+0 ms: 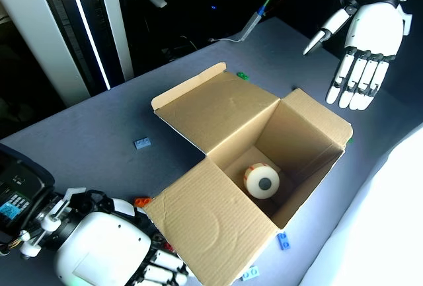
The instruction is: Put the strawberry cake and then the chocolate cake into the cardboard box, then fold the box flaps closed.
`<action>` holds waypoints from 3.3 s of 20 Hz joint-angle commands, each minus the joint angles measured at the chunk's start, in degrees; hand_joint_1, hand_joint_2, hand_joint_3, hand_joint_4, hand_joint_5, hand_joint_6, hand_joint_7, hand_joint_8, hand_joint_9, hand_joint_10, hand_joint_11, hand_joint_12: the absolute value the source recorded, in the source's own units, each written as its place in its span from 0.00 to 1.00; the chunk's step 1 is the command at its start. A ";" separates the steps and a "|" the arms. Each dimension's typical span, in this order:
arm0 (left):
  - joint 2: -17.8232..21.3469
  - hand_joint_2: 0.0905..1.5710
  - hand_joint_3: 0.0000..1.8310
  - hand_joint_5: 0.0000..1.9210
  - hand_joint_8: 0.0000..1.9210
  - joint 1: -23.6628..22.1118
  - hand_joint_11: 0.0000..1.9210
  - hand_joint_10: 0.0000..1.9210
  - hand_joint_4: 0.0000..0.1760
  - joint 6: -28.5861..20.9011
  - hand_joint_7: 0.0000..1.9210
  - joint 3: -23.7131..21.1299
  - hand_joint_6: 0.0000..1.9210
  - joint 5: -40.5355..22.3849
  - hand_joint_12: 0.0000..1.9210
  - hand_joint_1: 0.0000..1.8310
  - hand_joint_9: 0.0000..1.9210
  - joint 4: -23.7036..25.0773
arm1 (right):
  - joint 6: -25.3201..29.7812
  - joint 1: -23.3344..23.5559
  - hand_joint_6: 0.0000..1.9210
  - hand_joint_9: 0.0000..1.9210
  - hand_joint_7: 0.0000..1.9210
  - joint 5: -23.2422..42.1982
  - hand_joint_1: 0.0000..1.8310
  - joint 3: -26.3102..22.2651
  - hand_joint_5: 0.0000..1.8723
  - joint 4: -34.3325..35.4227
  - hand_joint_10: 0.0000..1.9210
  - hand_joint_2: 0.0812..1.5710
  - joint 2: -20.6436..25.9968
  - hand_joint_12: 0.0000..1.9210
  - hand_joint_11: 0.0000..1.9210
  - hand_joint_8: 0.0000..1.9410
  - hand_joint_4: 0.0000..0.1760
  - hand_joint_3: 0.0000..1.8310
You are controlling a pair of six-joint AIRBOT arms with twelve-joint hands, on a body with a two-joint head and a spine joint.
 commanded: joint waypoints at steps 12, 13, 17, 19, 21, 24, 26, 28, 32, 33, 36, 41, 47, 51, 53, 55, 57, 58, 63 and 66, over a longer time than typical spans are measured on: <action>0.96 0.73 0.00 0.04 0.00 12.05 0.00 0.00 0.12 8.59 0.07 -0.53 0.00 1.53 0.32 0.00 0.07 -14.47 | 3.28 0.30 0.58 0.32 0.45 3.94 0.65 -2.58 0.44 -0.15 0.63 0.74 7.53 0.95 0.14 0.67 0.00 0.00; 0.96 0.73 0.00 0.05 0.00 12.49 0.00 0.00 0.08 9.04 0.07 -0.91 0.00 1.53 0.32 0.00 0.07 -15.30 | 3.29 0.70 0.59 0.32 0.45 4.04 0.65 -3.44 0.44 -0.15 0.62 0.74 9.16 0.94 0.14 0.66 0.00 0.00; 0.96 0.74 0.00 0.05 0.00 15.62 0.00 0.00 0.09 10.34 0.06 -2.09 0.00 0.68 0.31 0.00 0.07 -19.02 | 3.27 4.28 0.58 0.31 0.43 3.04 0.64 -5.95 0.45 1.97 0.63 0.75 14.91 0.93 0.14 0.70 0.00 0.00; 0.96 0.74 0.00 0.05 0.00 16.45 0.00 0.00 0.06 10.34 0.06 -2.41 0.00 0.34 0.31 0.00 0.06 -19.67 | 3.27 6.74 0.56 0.31 0.44 2.56 0.65 -6.15 0.46 2.40 0.64 0.74 16.56 0.96 0.14 0.68 0.00 0.00; 0.96 0.74 0.00 0.05 0.00 16.43 0.00 0.00 0.06 10.34 0.06 -2.75 0.00 -0.19 0.31 0.00 0.06 -20.27 | 2.89 10.52 0.54 0.32 0.45 1.47 0.65 -6.53 0.47 2.39 0.66 0.73 18.07 0.99 0.14 0.66 0.00 0.00; 1.03 0.73 0.00 0.04 0.00 15.76 0.00 0.00 0.08 10.34 0.05 -3.30 0.00 -1.03 0.30 0.00 0.06 -20.99 | -0.20 17.16 0.58 0.31 0.44 -0.24 0.65 -7.77 0.46 2.38 0.66 0.74 19.73 0.98 0.14 0.67 0.00 0.00; 1.47 0.73 0.00 0.05 0.00 15.76 0.00 0.00 0.05 10.34 0.06 -4.39 0.00 -1.25 0.30 0.00 0.06 -20.98 | -0.74 20.87 0.58 0.29 0.43 -1.80 0.64 -8.57 0.45 0.59 0.67 0.75 19.76 0.96 0.13 0.69 0.00 0.00; 1.61 0.73 0.00 0.05 0.00 15.76 0.00 0.00 0.06 10.34 0.06 -5.18 0.00 -1.25 0.31 0.00 0.06 -20.92 | -0.63 22.36 0.57 0.30 0.44 -1.92 0.65 -9.30 0.45 -0.27 0.67 0.74 19.72 0.97 0.13 0.68 0.00 0.00; 1.71 0.73 0.00 0.05 0.00 15.36 0.00 0.00 0.10 10.34 0.06 -6.00 0.00 -1.24 0.33 0.00 0.06 -20.92 | -0.61 24.49 0.55 0.33 0.47 -1.05 0.66 -10.41 0.46 -2.32 0.63 0.73 17.64 0.96 0.15 0.65 0.00 0.00; 1.69 0.73 0.00 0.05 0.00 15.30 0.00 0.00 0.09 10.34 0.06 -6.07 0.00 -1.23 0.33 0.00 0.06 -20.92 | -0.61 24.96 0.56 0.34 0.47 -0.91 0.66 -10.39 0.45 -3.28 0.63 0.73 16.91 0.96 0.15 0.65 0.00 0.00; 1.68 0.74 0.00 0.05 0.00 15.19 0.00 0.00 0.08 10.34 0.05 -6.39 0.00 -1.22 0.30 0.00 0.05 -20.89 | -0.52 25.78 0.56 0.31 0.45 0.36 0.65 -10.41 0.46 -5.92 0.65 0.74 14.27 0.96 0.11 0.67 0.00 0.00; 1.66 0.74 0.00 0.05 0.00 15.12 0.00 0.00 0.07 10.49 0.06 -7.01 0.00 -0.88 0.29 0.00 0.06 -20.44 | -0.31 27.31 0.53 0.34 0.46 3.73 0.66 -10.37 0.48 -8.44 0.63 0.73 9.09 0.94 0.13 0.65 0.00 0.00; 1.65 0.74 0.00 0.05 0.00 14.52 0.00 0.00 0.09 10.50 0.06 -7.57 0.00 -0.65 0.30 0.00 0.06 -20.06 | -0.61 27.08 0.50 0.33 0.47 6.44 0.66 -7.22 0.49 -13.48 0.64 0.72 0.93 0.93 0.13 0.65 0.00 0.00; 1.65 0.73 0.00 0.06 0.00 14.44 0.00 0.00 0.07 10.51 0.06 -7.82 0.00 -0.47 0.33 0.00 0.07 -19.99 | -0.61 25.69 0.49 0.34 0.48 8.31 0.66 -5.18 0.50 -18.64 0.63 0.72 -2.51 0.93 0.13 0.64 0.00 0.00; 1.64 0.74 0.00 0.05 0.00 14.40 0.00 0.00 0.08 10.51 0.06 -8.09 0.00 -0.39 0.31 0.00 0.06 -19.98 | -0.55 24.85 0.49 0.34 0.47 9.18 0.66 -3.46 0.50 -21.68 0.64 0.72 -4.32 0.94 0.13 0.65 0.00 0.00; 1.64 0.73 0.00 0.05 0.00 14.31 0.00 0.00 0.10 10.55 0.07 -8.37 0.00 -0.23 0.33 0.00 0.07 -19.91 | -0.33 23.92 0.49 0.33 0.47 10.42 0.66 -1.66 0.50 -25.51 0.64 0.72 -6.14 0.93 0.14 0.64 0.00 0.00; 1.65 0.73 0.00 0.06 0.00 14.15 0.00 0.00 0.08 10.55 0.07 -8.45 0.00 -0.09 0.34 0.00 0.07 -19.86 | 0.91 22.98 0.50 0.34 0.47 10.79 0.66 0.09 0.49 -27.89 0.62 0.72 -7.86 0.92 0.13 0.64 0.00 0.00; 1.65 0.73 0.00 0.06 0.00 14.14 0.00 0.00 0.08 10.55 0.07 -8.45 0.00 -0.07 0.34 0.00 0.07 -19.85 | 2.58 22.68 0.49 0.34 0.48 10.79 0.66 0.97 0.49 -29.54 0.63 0.72 -8.51 0.93 0.13 0.64 0.00 0.00; 1.65 0.73 0.00 0.06 0.00 14.06 0.00 0.00 0.11 10.55 0.07 -8.71 0.00 0.15 0.36 0.00 0.08 -19.79 | 3.31 22.04 0.57 0.30 0.44 10.60 0.64 2.02 0.45 -32.68 0.63 0.74 -10.29 0.93 0.12 0.68 0.00 0.00; 1.65 0.73 0.00 0.05 0.00 14.06 0.00 0.00 0.10 10.55 0.07 -8.94 0.00 0.28 0.35 0.00 0.08 -19.79 | 3.31 21.86 0.18 0.26 0.34 9.79 0.40 2.02 0.26 -32.78 0.43 0.73 -10.49 0.84 0.08 0.14 0.00 0.00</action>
